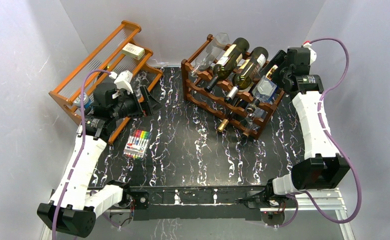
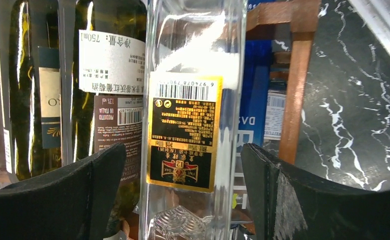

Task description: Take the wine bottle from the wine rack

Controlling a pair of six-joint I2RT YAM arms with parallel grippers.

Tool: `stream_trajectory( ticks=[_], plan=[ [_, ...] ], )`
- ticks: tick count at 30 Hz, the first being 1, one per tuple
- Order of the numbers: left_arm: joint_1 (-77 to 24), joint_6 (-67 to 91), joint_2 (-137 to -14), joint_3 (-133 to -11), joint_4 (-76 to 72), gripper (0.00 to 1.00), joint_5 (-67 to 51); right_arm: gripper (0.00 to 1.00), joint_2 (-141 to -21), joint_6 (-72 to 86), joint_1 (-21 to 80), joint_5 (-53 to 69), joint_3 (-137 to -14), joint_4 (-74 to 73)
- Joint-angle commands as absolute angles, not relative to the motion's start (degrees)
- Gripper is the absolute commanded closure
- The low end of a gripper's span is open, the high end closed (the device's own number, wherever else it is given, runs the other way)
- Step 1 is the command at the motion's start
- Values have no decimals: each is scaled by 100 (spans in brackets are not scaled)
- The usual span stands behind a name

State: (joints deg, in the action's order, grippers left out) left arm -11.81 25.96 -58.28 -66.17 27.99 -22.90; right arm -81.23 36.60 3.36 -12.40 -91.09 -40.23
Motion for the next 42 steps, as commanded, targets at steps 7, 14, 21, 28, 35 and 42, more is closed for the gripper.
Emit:
stream_trajectory(
  ticks=[7,14,21,28,35,42],
  plan=[
    [-1195,2330,-5686,-6861,3073,2,-2162,8,-8187,4256,221,-941,-8704,-3462],
    [-1192,2318,-5698,-6882,3116,2,-2153,11,-8195,4374,146,-936,-8470,-3328],
    [-1188,2349,-5678,-6940,3177,2,-2158,25,-8050,4535,43,-781,-8253,-3136],
    [-1193,2429,-5671,-6983,3217,2,-2192,47,-7608,4842,-110,-581,-7884,-2620],
    [-1194,2554,-5685,-7031,3215,2,-2285,69,-6762,5393,-286,-527,-7197,-1718],
    [-1194,2640,-5699,-7041,3216,2,-2359,79,-6145,5619,-386,-463,-6745,-1100]
  ],
)
